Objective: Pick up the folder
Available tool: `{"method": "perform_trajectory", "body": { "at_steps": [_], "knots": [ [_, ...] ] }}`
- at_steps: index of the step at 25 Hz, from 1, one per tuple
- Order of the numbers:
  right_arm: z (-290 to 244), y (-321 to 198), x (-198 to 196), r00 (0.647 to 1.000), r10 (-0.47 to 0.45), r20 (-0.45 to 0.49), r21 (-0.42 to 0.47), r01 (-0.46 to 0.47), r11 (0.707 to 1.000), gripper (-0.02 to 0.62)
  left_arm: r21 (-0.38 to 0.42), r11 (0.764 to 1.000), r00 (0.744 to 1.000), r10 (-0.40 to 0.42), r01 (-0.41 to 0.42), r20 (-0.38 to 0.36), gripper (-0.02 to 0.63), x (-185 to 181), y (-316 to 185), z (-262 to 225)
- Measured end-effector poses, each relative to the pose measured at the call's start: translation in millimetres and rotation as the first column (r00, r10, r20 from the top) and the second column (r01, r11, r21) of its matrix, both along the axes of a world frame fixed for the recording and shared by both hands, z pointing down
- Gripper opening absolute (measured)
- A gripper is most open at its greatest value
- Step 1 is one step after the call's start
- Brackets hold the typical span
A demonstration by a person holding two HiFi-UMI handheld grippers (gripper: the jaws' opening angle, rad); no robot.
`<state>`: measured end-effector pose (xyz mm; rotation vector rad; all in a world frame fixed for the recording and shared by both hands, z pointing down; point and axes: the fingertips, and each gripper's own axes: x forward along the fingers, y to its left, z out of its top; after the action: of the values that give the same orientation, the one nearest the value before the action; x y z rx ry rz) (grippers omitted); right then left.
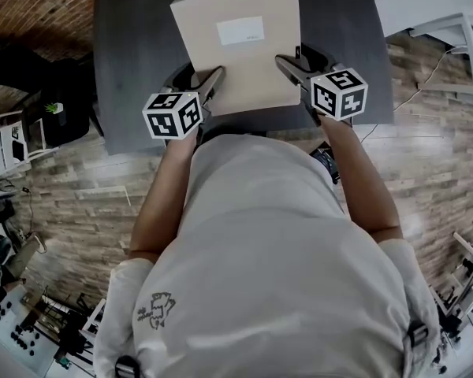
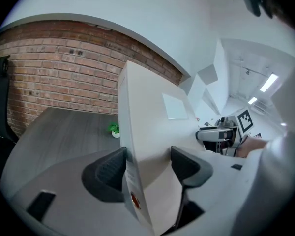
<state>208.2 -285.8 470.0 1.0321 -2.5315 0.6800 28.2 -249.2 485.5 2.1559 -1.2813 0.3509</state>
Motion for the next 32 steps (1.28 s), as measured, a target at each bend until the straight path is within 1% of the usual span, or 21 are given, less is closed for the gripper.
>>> {"method": "perform_trajectory", "body": {
  "at_steps": [4,9,14,20,32],
  "knots": [
    [-17,1,-4,1.0,0.008,0.011,0.037,-0.008,0.999,0.278,0.026,1.0,1.0,-0.002,0.002,-0.002,0.297,-4,0,-15],
    [-30,4,-13,0.999,0.026,0.024,0.073,-0.028,0.997,0.276,0.069,0.998,1.0,0.007,-0.008,0.016,0.296,-14,-1,-31],
    [-40,10,-29,0.999,0.041,0.025,0.082,-0.043,0.996,0.276,0.065,0.998,1.0,0.019,-0.019,0.005,0.296,-31,3,-38],
    [-45,26,-66,0.998,0.056,0.038,0.085,-0.059,0.995,0.276,0.074,0.996,0.999,0.039,-0.04,0.018,0.296,-69,15,-47],
    [-58,67,-141,0.994,0.097,0.042,0.099,-0.101,0.99,0.276,0.112,0.99,0.996,0.089,-0.091,0.022,0.296,-146,45,-61]
  ]
}}
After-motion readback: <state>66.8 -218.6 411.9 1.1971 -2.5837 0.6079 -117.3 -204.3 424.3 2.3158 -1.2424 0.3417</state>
